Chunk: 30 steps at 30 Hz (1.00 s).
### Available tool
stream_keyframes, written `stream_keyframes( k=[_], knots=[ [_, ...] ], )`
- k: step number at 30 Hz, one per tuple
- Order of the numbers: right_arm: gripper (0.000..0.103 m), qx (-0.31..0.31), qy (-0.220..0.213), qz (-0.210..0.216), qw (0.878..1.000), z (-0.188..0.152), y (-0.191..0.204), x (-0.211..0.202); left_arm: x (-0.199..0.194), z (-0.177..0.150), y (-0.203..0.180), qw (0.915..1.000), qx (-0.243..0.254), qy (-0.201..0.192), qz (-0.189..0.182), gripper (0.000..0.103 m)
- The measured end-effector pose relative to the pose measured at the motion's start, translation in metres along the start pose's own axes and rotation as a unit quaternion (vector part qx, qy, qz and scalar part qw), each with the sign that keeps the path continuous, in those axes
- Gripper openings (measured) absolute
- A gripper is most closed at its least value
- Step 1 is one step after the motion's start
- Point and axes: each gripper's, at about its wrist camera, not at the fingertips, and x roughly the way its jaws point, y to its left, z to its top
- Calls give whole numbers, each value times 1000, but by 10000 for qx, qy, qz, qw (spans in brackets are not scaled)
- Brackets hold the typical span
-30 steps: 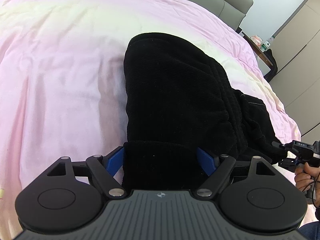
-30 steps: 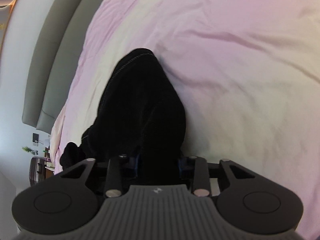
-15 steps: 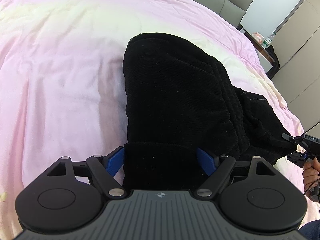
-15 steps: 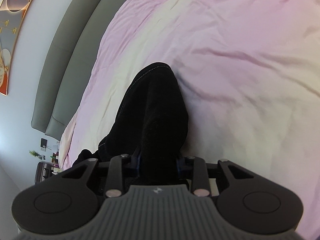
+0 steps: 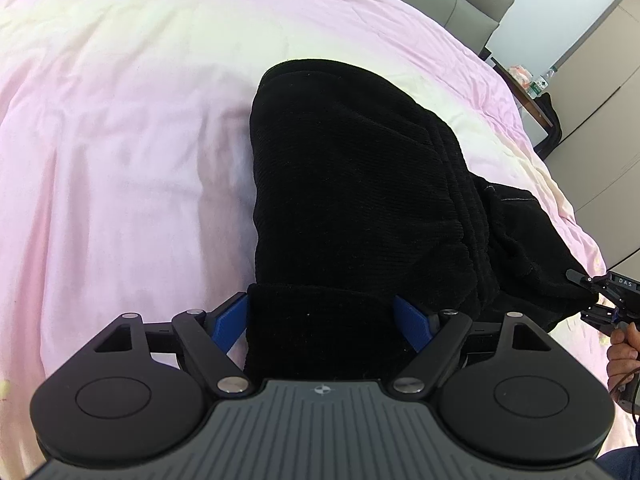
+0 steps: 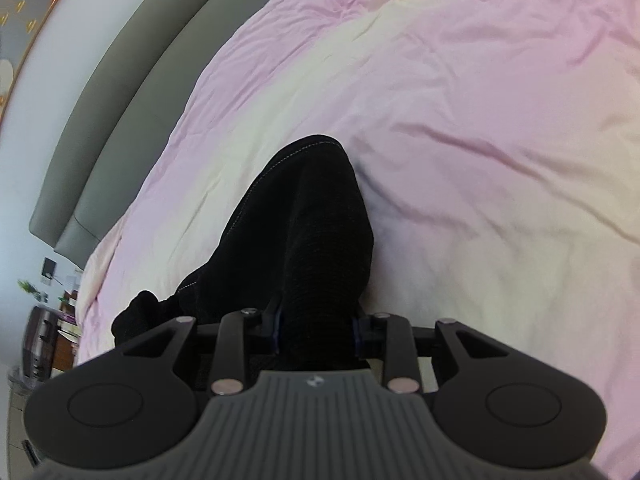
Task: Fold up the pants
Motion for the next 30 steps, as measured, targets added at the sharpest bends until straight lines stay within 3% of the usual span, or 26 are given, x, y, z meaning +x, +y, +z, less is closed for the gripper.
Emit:
stream_keyframes(
  k=[9,12,16,18,20,25,30],
  knots=[
    [24,-1143,-690,-396,9903,-8,99,-21,-7,3,7,9998,-164,25,-121,91],
    [24,-1622,-875,-338,9823,-16,140,-29,-12,4,12,9994,-309,28,-152,91],
    [23,-2575,-1077,-285,9598,-37,204,-33,-21,8,19,9992,-391,-51,-71,91],
    [23,-3122,-1130,-220,9430,-55,235,-31,-24,10,22,9989,-446,-105,37,91],
    [23,-3776,-1150,-108,9187,-80,268,-26,-27,12,28,9982,-562,-119,171,90],
    [23,-5220,-1032,70,8466,-154,329,-2,-29,17,48,9950,-914,-60,400,87],
    [23,-6216,-956,44,7775,-226,361,28,-24,18,57,9931,-1053,112,502,87]
  ],
)
